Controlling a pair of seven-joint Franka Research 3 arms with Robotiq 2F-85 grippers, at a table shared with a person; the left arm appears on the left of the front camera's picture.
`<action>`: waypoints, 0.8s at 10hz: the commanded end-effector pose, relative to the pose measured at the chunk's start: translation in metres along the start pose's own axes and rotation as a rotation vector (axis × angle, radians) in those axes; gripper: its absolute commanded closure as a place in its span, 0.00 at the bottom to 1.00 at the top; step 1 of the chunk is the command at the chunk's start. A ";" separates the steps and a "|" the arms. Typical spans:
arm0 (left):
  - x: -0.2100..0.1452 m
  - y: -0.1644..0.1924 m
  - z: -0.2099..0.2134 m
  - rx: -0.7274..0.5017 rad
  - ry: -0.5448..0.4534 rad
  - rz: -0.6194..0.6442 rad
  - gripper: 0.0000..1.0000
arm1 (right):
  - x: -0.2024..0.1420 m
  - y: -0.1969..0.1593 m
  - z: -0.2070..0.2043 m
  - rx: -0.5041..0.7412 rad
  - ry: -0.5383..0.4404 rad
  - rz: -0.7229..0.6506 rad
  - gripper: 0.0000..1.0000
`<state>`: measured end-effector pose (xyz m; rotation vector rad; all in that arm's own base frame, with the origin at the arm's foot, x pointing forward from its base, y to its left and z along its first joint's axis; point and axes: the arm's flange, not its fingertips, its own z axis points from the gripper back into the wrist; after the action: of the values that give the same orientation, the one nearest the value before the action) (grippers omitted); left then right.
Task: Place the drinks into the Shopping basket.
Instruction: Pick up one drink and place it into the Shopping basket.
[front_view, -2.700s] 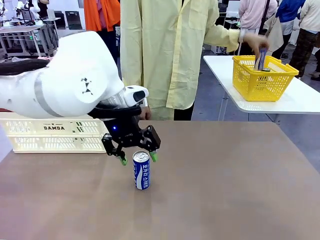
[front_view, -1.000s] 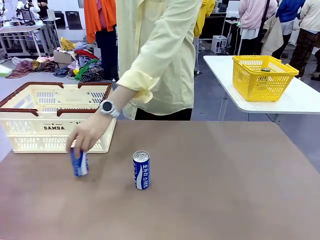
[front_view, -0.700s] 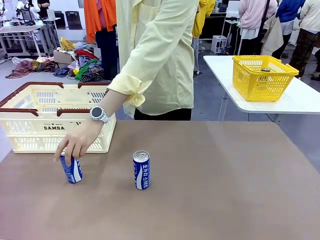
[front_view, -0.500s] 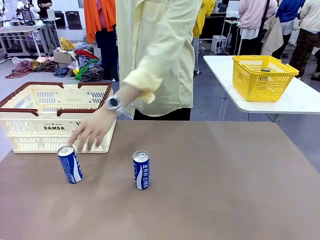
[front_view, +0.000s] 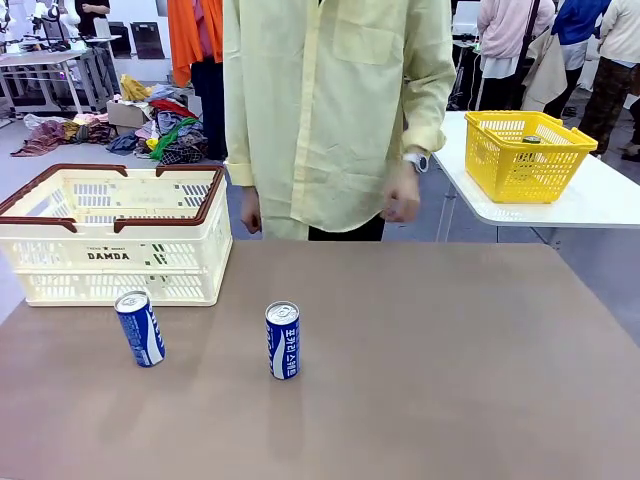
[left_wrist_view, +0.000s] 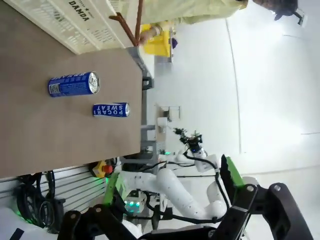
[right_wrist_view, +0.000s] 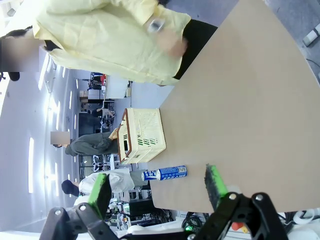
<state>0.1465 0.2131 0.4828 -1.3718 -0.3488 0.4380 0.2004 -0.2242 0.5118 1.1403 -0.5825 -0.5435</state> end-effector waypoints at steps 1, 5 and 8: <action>-0.001 -0.049 -0.056 0.169 0.071 -0.025 0.00 | 0.001 0.002 0.000 0.019 -0.001 0.015 0.00; -0.013 -0.142 -0.258 0.613 0.266 -0.101 0.00 | 0.001 0.002 0.000 0.019 -0.001 0.015 0.00; -0.038 -0.141 -0.420 0.978 0.282 -0.206 0.00 | 0.001 0.002 0.000 0.019 -0.001 0.015 0.00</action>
<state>0.2904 -0.1821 0.5551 -0.5569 -0.0459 0.1626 0.2002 -0.2242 0.5120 1.1404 -0.5833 -0.5431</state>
